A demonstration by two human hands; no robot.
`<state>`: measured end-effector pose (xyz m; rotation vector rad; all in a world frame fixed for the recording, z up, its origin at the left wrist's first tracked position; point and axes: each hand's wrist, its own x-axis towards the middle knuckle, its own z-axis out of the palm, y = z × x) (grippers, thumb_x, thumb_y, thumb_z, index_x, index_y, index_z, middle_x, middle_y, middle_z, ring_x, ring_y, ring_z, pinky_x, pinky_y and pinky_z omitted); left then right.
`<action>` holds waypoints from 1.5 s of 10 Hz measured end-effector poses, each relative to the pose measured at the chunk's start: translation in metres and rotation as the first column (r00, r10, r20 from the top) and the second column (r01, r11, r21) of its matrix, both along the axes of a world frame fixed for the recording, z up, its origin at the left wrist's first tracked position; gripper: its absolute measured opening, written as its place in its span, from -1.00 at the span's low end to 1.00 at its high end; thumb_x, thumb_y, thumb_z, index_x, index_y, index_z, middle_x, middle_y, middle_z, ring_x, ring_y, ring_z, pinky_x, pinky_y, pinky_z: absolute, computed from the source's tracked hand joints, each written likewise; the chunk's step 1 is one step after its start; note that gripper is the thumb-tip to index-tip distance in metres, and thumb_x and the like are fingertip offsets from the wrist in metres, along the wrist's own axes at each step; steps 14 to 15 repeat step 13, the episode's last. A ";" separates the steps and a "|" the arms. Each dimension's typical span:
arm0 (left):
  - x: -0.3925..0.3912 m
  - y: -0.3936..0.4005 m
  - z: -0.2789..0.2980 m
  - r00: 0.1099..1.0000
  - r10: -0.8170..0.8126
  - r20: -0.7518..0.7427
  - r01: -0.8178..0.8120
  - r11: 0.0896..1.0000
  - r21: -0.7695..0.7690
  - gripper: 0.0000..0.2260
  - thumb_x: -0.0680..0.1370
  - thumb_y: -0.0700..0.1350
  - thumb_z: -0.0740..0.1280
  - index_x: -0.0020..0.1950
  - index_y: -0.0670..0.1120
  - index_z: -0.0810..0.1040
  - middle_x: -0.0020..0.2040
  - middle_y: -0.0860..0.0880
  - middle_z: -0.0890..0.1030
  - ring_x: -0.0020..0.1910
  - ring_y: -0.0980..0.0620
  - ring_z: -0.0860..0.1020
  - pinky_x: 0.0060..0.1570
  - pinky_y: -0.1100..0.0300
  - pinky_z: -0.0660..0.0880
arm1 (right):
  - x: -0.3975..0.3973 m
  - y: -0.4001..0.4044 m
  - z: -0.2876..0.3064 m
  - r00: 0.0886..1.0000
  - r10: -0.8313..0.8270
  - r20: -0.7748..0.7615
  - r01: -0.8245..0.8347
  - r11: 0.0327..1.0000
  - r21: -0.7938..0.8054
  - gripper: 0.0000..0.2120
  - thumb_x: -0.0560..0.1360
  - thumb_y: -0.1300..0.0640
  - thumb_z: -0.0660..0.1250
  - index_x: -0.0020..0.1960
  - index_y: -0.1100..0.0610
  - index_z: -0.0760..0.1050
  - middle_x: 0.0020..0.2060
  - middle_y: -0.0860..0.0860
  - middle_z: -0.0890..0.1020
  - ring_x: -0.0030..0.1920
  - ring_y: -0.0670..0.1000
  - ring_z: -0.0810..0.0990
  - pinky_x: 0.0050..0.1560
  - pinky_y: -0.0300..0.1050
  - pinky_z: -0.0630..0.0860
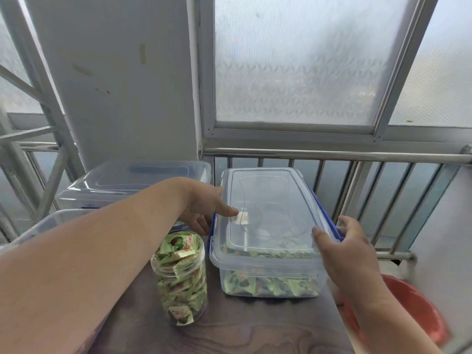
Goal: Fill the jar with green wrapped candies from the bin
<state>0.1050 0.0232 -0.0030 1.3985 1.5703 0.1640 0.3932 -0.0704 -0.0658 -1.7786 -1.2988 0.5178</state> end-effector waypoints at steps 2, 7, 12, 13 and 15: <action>0.006 -0.014 0.009 0.998 0.069 -0.006 -0.067 0.986 0.152 -0.13 0.60 -0.02 0.60 0.79 0.02 0.19 0.51 -0.20 0.54 0.21 -0.22 0.66 0.07 -0.02 0.71 | -0.001 -0.005 -0.001 0.996 0.029 -0.087 -0.018 0.993 0.120 -0.49 0.56 0.01 0.45 0.47 -0.03 0.41 0.01 -0.12 0.54 -0.08 -0.15 0.56 0.00 -0.10 0.46; 0.015 -0.001 0.005 0.923 0.104 -0.369 0.023 0.946 0.324 -0.45 0.54 0.23 0.61 0.21 -0.17 0.56 -0.01 -0.05 0.66 -0.19 0.05 0.66 -0.32 0.18 0.46 | 0.006 -0.001 -0.004 0.999 0.045 -0.012 -0.043 0.991 0.125 -0.29 0.56 0.00 0.44 0.63 -0.06 0.22 0.33 0.07 0.64 0.29 0.09 0.63 0.30 0.01 0.50; 0.004 -0.007 -0.002 0.854 0.058 -0.517 0.205 0.876 0.436 -0.24 0.58 0.38 0.47 0.48 -0.21 0.57 0.18 -0.19 0.69 0.04 -0.10 0.66 0.05 0.04 0.59 | 0.003 -0.005 -0.002 0.967 0.021 0.255 -0.069 0.981 0.181 -0.62 0.59 0.05 0.37 0.39 0.04 0.57 0.18 0.07 0.71 0.17 0.12 0.63 0.14 -0.08 0.49; 0.004 -0.020 0.004 0.938 0.017 -0.345 0.198 0.792 0.578 -0.14 0.58 0.32 0.50 0.78 0.04 0.28 0.67 -0.07 0.45 0.60 -0.15 0.47 0.60 -0.08 0.40 | -0.005 -0.007 0.009 0.891 0.013 0.454 -0.169 0.937 0.306 -0.54 0.56 0.05 0.42 0.45 0.05 0.55 0.32 0.05 0.65 0.42 0.11 0.51 0.45 0.03 0.42; 0.004 -0.020 0.004 0.938 0.017 -0.345 0.198 0.792 0.578 -0.14 0.58 0.32 0.50 0.78 0.04 0.28 0.67 -0.07 0.45 0.60 -0.15 0.47 0.60 -0.08 0.40 | -0.005 -0.007 0.009 0.891 0.013 0.454 -0.169 0.937 0.306 -0.54 0.56 0.05 0.42 0.45 0.05 0.55 0.32 0.05 0.65 0.42 0.11 0.51 0.45 0.03 0.42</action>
